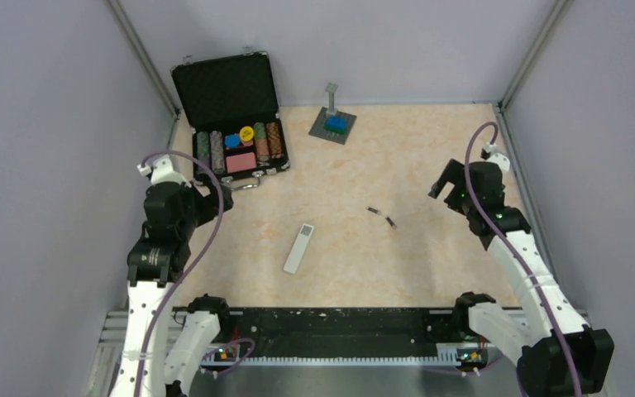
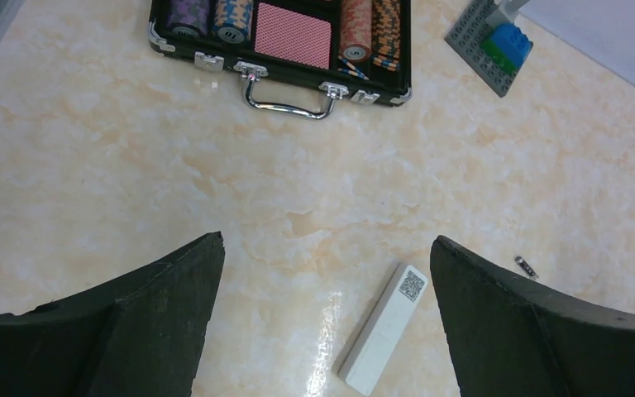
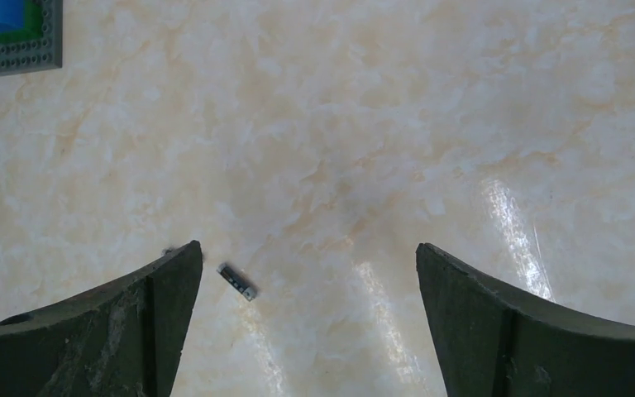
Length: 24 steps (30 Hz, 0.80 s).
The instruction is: Load the batteries into the remote control
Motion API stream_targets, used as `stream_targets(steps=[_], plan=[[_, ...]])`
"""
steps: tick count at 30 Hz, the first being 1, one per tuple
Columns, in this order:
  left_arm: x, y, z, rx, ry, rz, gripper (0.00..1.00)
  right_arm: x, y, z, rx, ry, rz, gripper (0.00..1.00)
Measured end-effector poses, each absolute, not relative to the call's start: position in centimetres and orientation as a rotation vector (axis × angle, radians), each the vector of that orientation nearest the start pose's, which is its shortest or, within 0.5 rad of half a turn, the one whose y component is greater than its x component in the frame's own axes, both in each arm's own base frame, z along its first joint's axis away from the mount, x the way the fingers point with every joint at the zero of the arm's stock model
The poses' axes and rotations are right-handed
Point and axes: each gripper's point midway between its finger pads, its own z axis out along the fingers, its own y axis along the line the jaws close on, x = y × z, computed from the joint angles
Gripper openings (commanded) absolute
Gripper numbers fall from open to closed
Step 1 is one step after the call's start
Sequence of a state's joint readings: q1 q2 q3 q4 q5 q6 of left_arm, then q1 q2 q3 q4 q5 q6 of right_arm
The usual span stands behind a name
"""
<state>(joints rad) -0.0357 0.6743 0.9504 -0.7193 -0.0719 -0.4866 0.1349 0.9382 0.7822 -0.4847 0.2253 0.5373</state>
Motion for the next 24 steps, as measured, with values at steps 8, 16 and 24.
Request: stream_targets(steps=[8,16,24], plan=[[25.7,-5.6,24.2,-0.254,1.983,-0.458,0.99,30.0,3.6,15.1,0.528,2.223,0.183,0.97],[26.5,-8.4,21.6,-0.148,2.046,-0.617,0.97,29.6,8.2,15.1,0.415,2.246,0.272,0.89],[26.8,-6.1,21.8,-0.27,2.006,-0.491,0.97,27.4,17.9,12.9,0.243,2.354,0.298,0.84]])
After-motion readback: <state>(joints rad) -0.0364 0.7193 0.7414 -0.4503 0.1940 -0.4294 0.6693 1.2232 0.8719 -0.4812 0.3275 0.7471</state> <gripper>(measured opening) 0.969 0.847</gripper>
